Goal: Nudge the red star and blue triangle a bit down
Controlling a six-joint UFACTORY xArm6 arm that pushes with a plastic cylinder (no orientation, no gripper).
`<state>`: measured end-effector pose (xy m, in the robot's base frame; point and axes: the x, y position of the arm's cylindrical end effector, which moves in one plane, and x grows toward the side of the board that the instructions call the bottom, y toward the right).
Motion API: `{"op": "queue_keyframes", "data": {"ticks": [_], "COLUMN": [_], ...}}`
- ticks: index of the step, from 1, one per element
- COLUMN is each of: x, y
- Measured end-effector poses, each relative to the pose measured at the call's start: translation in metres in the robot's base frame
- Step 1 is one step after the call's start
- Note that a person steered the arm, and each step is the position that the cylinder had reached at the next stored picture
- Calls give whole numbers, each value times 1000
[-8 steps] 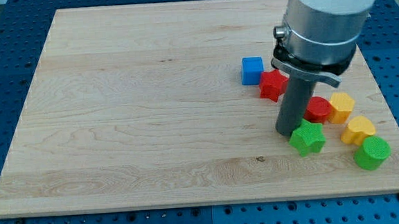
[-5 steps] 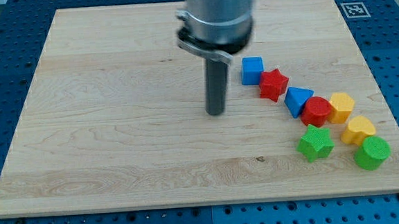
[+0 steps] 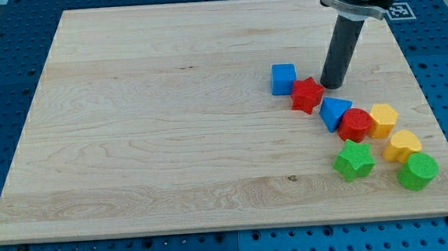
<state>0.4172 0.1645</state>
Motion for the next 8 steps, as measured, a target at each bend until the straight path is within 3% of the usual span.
{"op": "queue_keyframes", "data": {"ticks": [5, 7, 8], "x": [5, 54, 54], "y": [-3, -41, -48]}}
